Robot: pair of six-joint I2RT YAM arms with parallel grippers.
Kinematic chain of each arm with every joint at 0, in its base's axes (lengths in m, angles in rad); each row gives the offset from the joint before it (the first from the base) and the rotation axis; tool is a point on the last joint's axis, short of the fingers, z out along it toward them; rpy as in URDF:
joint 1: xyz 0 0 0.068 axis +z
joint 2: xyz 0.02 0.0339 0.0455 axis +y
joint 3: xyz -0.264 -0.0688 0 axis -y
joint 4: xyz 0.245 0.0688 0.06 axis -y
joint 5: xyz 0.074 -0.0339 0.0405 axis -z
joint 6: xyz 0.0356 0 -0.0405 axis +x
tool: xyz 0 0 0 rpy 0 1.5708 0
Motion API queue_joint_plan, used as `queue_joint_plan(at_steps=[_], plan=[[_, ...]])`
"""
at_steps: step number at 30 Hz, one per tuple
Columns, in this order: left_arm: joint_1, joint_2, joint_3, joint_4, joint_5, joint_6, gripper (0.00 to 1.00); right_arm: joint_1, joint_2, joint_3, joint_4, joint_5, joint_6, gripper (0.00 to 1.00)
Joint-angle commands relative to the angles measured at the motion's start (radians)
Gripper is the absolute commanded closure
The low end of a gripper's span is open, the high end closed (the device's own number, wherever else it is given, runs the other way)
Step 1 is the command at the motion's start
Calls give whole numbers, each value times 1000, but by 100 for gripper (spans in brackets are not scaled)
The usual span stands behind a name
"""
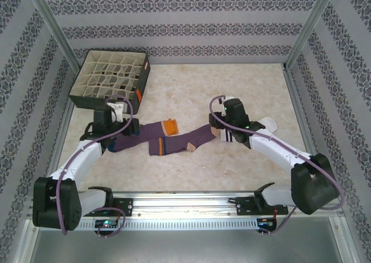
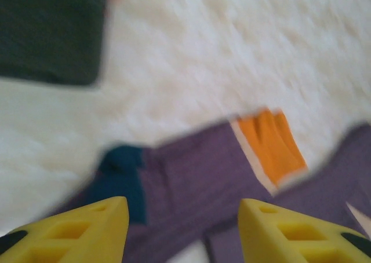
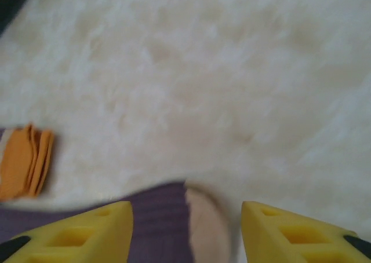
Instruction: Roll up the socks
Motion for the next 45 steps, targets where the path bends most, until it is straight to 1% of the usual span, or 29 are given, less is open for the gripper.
queue_joint_plan(at_steps=[1, 3, 6, 8, 10, 12, 16, 18, 21, 26, 30, 33, 38, 41, 44, 45], plan=[[-116, -14, 22, -177, 13, -48, 52, 60, 66, -26, -114, -89, 174, 55], [-194, 0, 25, -163, -19, -53, 56, 87, 110, -38, -117, -90, 196, 60], [-296, 58, 27, -101, -40, -62, 65, 96, 174, -29, -123, -109, 209, 68], [-343, 115, 29, -61, -52, -67, 73, 97, 215, -6, -130, -111, 200, 72], [-373, 193, 35, -21, -47, -78, 77, 97, 258, 24, -145, -105, 181, 75], [-392, 257, 41, 10, -38, -85, 79, 91, 302, 55, -157, -100, 162, 76], [-428, 351, 20, 60, -77, -122, 80, 60, 390, 135, -194, -111, 116, 77], [-448, 375, 12, 62, -90, -155, 80, 34, 431, 186, -210, -123, 88, 77], [-501, 384, 3, 46, -126, -219, 80, -8, 513, 298, -250, -154, 32, 77], [-626, 391, 4, 81, -157, -362, 77, -61, 662, 533, -350, -173, -68, 77], [-716, 421, 76, 32, -208, -429, 74, -96, 774, 723, -445, -164, -141, 77], [-761, 433, 140, -28, -256, -452, 71, -117, 829, 833, -512, -142, -183, 78], [-776, 414, 202, -65, -274, -463, 64, -144, 845, 936, -570, -104, -222, 77], [-775, 357, 235, -118, -306, -415, 60, -153, 808, 951, -586, -87, -233, 76], [-765, 287, 244, -165, -356, -346, 49, -148, 753, 930, -589, -87, -232, 76], [-755, 271, 240, -171, -355, -330, 46, -143, 735, 916, -588, -91, -228, 75]])
